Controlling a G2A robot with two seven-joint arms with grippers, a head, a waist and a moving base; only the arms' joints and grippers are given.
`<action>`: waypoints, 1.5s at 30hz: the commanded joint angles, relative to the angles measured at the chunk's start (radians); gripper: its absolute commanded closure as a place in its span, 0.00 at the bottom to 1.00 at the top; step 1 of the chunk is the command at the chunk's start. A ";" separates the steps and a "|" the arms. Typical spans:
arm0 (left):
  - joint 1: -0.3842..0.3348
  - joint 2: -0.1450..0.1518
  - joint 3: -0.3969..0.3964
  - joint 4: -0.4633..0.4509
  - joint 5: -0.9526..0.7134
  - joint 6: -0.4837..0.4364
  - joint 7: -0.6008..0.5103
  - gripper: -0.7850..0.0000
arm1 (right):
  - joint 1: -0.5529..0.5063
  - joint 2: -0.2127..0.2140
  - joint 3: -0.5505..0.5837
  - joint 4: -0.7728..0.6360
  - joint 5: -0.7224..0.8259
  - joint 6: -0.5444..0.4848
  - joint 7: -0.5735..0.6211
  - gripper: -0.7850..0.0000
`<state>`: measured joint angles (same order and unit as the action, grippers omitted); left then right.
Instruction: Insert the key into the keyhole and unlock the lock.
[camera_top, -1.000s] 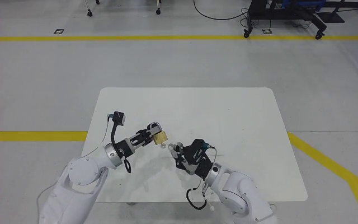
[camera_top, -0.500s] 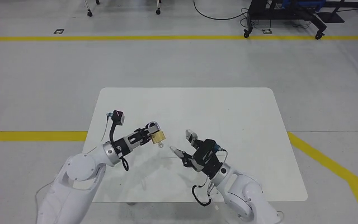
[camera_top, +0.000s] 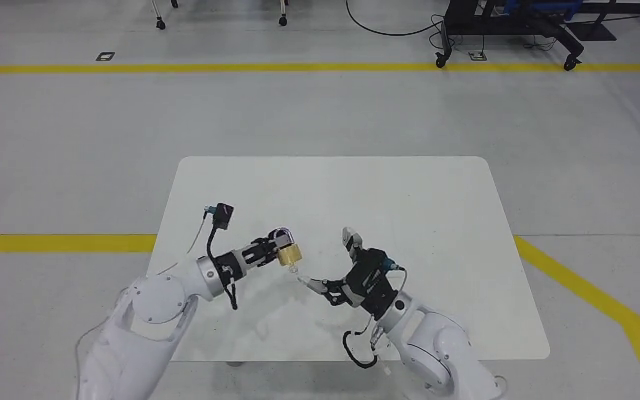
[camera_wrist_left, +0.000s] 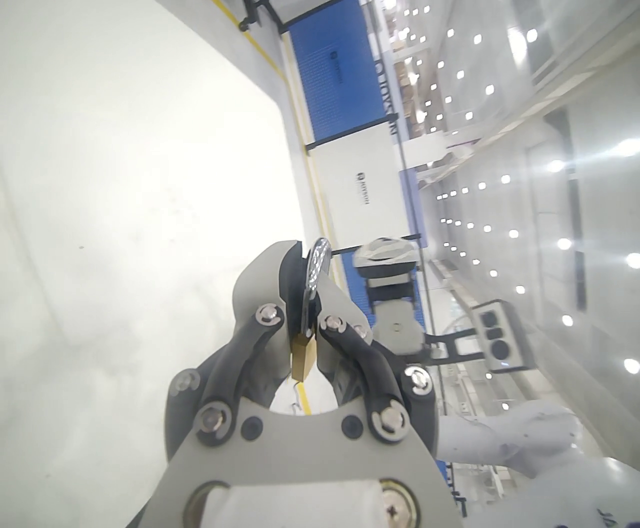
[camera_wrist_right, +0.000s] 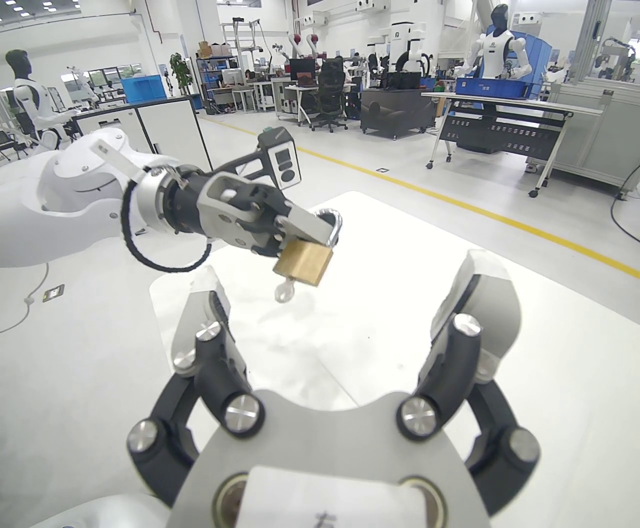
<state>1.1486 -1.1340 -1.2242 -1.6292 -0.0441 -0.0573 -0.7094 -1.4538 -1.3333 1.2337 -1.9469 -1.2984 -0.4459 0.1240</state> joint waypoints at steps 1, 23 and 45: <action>-0.037 -0.004 0.051 0.037 0.056 0.034 -0.048 1.00 | -0.014 0.004 0.021 -0.009 0.016 -0.012 -0.025 0.00; -0.438 -0.143 0.452 0.542 0.255 0.024 0.011 0.67 | -0.097 0.032 0.217 -0.051 0.161 0.038 -0.070 0.00; -0.186 -0.044 0.107 0.207 0.421 0.044 0.201 0.53 | -0.126 0.046 0.237 -0.064 0.173 0.032 -0.079 0.00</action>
<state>0.9076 -1.1904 -1.0752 -1.3374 0.3421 -0.0286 -0.5174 -1.5800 -1.2877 1.4711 -2.0107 -1.1262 -0.4150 0.0437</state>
